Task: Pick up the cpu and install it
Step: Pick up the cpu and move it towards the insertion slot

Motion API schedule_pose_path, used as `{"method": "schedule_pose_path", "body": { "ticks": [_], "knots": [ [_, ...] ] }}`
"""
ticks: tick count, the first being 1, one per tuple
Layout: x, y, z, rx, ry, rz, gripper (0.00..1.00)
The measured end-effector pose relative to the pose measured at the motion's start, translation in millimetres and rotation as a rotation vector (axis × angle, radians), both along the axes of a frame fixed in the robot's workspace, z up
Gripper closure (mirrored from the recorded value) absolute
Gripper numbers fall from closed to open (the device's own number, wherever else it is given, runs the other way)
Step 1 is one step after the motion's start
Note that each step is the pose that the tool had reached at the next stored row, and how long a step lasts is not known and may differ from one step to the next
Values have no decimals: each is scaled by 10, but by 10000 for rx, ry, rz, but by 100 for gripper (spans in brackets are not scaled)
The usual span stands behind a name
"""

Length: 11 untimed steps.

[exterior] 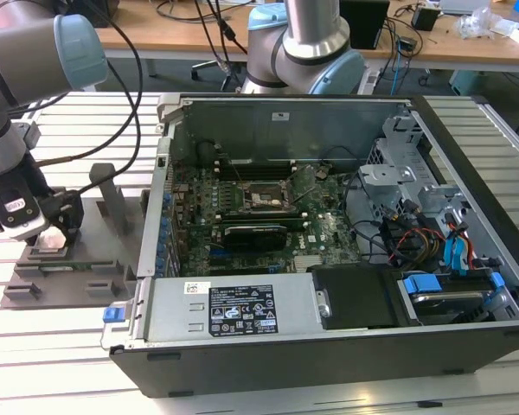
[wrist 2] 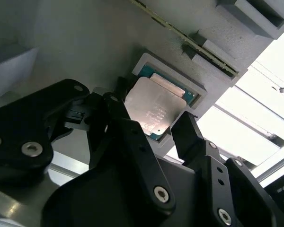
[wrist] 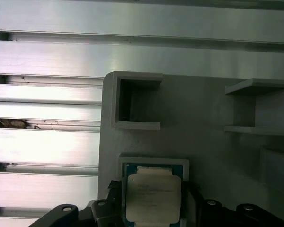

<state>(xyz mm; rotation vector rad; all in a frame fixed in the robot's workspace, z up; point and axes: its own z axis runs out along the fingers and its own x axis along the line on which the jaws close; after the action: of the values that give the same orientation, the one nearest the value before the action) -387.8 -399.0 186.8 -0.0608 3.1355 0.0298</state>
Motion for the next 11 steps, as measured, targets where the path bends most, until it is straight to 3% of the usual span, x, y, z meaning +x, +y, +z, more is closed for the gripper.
{"method": "schedule_pose_path", "body": {
  "ticks": [2,11],
  "knots": [
    [0,0,0,-1,0,0,45],
    [0,0,-2,0,0,0,45]
  ]
}}
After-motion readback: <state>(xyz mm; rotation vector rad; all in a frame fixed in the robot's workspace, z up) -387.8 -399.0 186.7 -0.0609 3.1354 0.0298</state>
